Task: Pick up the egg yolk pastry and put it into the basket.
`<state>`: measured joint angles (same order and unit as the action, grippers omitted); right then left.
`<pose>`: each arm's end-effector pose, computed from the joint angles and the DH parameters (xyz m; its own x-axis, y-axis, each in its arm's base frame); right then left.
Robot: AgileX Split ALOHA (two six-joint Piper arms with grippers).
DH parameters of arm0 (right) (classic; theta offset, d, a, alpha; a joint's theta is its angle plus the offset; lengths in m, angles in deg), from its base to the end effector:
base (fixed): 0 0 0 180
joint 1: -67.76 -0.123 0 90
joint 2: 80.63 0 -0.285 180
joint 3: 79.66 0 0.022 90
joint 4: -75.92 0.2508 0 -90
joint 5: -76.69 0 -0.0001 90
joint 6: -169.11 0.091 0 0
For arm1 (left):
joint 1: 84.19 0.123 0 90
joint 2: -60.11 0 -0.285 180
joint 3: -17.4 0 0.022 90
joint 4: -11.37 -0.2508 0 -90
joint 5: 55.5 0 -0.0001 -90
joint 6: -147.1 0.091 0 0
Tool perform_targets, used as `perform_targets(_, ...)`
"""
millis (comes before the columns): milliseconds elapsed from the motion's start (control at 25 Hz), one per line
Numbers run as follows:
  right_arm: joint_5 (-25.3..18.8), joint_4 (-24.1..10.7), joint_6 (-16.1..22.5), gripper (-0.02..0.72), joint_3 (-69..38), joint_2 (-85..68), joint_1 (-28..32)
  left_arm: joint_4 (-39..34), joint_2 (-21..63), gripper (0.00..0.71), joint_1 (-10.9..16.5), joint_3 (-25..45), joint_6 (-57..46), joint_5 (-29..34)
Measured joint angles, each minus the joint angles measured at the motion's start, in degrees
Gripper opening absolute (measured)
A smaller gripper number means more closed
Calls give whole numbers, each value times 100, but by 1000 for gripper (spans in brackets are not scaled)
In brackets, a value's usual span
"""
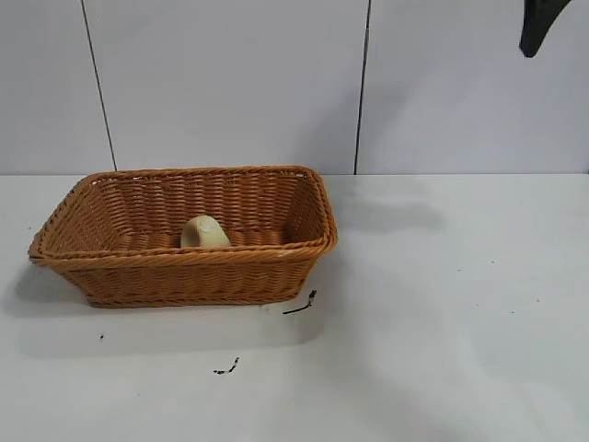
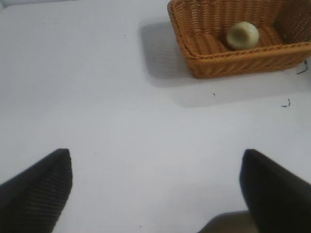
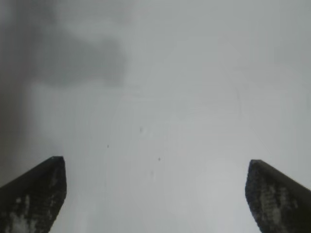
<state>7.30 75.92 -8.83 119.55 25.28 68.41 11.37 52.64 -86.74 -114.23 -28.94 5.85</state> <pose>0.3640 -0.0041 0.3503 -0.9131 0.0463 -0.4050 0.0442 0.9989 0.0146 -0.0065 0.0003 0.2774 -0.4523 0.0893 -0.8874 0.0759 0.9952 0.0614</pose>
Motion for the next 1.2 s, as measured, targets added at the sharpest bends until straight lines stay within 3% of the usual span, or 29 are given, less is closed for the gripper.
perform_targets(520, 7, 123, -164, 693, -4479, -3942, 0, 0, 0, 696, 0, 0, 0, 0)
perform_targets(720, 482, 123, -205, 693, -5892, -5765, 0, 0, 0, 696, 0, 0, 0, 0)
perform_targets(920, 740, 123, -205, 693, -6668, -7504, 0, 0, 0, 696, 0, 0, 0, 0)
perform_targets(1200, 1020, 118, -246, 693, -6840, -8662, 0, 0, 0, 696, 0, 0, 0, 0)
